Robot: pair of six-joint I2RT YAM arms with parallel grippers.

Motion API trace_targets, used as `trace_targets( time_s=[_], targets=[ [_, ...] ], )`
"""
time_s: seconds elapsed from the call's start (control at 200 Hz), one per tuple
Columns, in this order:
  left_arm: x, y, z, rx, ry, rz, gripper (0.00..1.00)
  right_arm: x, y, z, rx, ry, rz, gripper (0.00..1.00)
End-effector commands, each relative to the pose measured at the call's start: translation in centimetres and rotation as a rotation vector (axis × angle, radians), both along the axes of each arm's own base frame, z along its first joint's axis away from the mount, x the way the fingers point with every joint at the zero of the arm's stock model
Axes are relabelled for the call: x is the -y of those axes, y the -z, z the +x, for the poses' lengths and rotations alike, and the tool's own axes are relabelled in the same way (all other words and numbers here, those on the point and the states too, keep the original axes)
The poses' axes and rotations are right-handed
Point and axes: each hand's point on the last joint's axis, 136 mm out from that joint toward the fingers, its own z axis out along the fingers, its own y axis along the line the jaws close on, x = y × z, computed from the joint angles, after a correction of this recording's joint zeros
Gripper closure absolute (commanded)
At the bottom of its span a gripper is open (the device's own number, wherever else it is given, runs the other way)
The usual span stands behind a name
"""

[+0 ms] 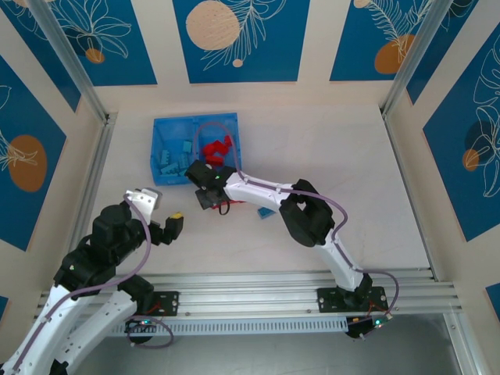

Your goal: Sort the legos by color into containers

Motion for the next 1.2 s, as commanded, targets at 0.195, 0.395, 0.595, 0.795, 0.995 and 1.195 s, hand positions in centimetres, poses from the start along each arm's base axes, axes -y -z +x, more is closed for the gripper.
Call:
trace_targets(
  time_s=[0.195,0.395,0.595,0.795,0.995,1.195],
  targets=[
    [-0.4,0.4,-0.1,-0.002,-0.018,0.010,0.00,0.5,1.4,-0.7,-0.021,-0.003,-0.067,0.48],
    [-0.4,0.4,-0.1,-0.003,-0.016,0.009,0.00,1.2,2.6,-0.6,-0.052,0.043,-0.094,0.41],
    [-0.5,0.5,0.0,-0.001,-0.021,0.013,0.00,0.2,2.8,-0.6,-0.060,0.022,-0.067,0.49],
    [-0.5,0.5,0.0,0.000,-0.023,0.012,0.00,-0.4,2.9,-0.7,-0.075,0.008,-0.063,0.58],
    [-0.6,0.5,0.1,0.003,-0.023,0.014,0.00,-0.9,1.1,-1.1,-0.047,-0.019,-0.059,0.66],
    [-0.5,0.6,0.1,0.001,-0.022,0.014,0.00,-0.8,-4.0,-1.4,0.034,-0.025,0.016,0.68]
  ],
)
